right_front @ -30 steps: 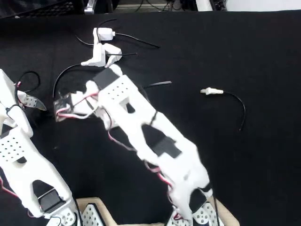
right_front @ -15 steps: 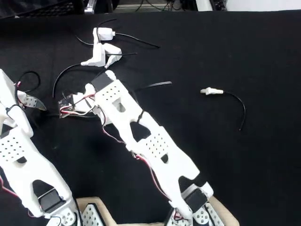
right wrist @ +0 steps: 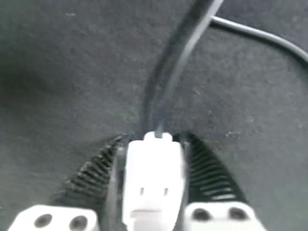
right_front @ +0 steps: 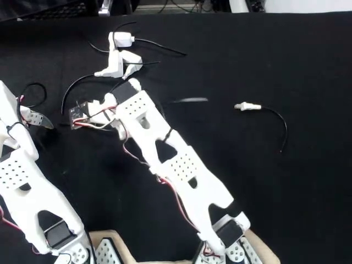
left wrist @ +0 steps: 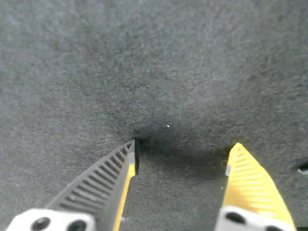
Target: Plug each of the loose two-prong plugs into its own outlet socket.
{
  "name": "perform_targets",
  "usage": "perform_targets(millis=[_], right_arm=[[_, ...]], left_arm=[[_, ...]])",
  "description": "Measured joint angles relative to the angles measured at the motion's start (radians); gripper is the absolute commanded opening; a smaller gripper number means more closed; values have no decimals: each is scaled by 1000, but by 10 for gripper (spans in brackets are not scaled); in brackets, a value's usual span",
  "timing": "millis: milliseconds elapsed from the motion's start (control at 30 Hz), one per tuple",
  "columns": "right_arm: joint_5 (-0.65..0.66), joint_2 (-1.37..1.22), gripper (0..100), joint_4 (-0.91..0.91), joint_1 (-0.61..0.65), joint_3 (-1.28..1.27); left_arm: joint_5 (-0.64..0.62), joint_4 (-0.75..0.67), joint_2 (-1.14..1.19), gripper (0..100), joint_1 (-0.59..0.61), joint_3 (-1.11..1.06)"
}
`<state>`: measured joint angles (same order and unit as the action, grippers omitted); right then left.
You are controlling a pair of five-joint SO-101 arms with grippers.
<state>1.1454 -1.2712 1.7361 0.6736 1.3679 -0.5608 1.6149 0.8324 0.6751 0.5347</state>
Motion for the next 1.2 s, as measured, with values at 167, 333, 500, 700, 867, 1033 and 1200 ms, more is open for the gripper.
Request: perform_targets(millis=[167,333,500,700,867,1033,1200], right_arm=[[0,-11,18,0,-2,54],[0,-12,18,-17,-3,180],[0,-12,18,-114,-41,255],[-66,-12,18,-370,-123,256],[-77,-49,18,-589,-161,256],[-77,-163,18,-848,-158,256],[-81,-301,47,-1203,-157,256]], left_arm=[[0,0,0,300,0,0],[0,0,0,300,0,0],[0,0,0,300,0,0],[0,0,0,300,0,0],[0,0,0,300,0,0],[0,0,0,300,0,0],[0,0,0,300,0,0]])
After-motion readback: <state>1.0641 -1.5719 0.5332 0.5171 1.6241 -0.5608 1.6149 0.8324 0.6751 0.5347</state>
